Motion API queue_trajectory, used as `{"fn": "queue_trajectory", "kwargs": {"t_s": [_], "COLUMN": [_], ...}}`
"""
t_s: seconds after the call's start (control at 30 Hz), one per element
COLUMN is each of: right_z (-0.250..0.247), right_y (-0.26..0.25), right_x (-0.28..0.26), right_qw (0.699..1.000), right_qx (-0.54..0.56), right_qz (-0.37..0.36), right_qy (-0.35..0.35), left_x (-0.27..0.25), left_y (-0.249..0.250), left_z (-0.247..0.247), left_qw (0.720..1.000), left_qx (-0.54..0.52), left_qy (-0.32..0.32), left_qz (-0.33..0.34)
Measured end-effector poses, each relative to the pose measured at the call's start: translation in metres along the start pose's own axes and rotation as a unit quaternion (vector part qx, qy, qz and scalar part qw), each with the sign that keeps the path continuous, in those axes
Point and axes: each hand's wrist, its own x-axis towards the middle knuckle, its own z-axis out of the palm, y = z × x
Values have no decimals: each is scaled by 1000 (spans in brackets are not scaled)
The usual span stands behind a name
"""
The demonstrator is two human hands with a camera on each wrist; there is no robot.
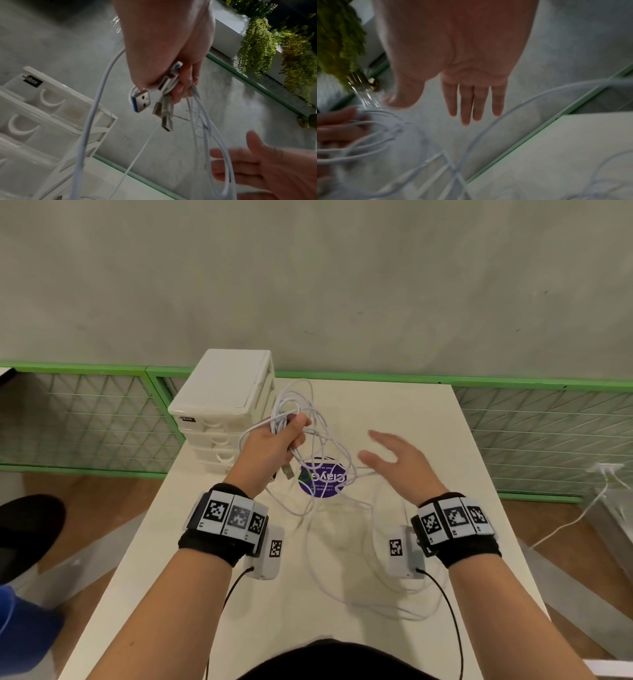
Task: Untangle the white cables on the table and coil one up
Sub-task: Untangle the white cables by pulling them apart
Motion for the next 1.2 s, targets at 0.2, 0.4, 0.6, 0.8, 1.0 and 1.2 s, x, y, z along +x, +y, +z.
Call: {"fn": "queue_trajectory", "kwargs": {"t_s": [0.2,0.4,0.6,0.8,1.0,1.2], "right_z": [25,-1,-6,23,31,31], "right_y": [-2,7,-1,-12,-12,-15], "right_x": [-3,-2,-7,-5,-5,-5], "right_qw": [992,974,965,989,997,997], "right_qx": [50,215,245,132,19,-59], "right_qz": [-12,-19,-27,-57,-41,-20], "right_qy": [-114,73,90,24,66,39], "left_x": [4,1,-1,-2,-14,-9], "left_y": [3,-1,4,0,7,10], "left_z": [-1,-17,-7,15,23,15], "left_qw": [1000,996,996,980,955,962], "left_qx": [5,76,77,127,156,142], "left_qy": [15,23,-29,-130,-239,-222], "left_qz": [-8,-34,-47,-76,-76,-65]}}
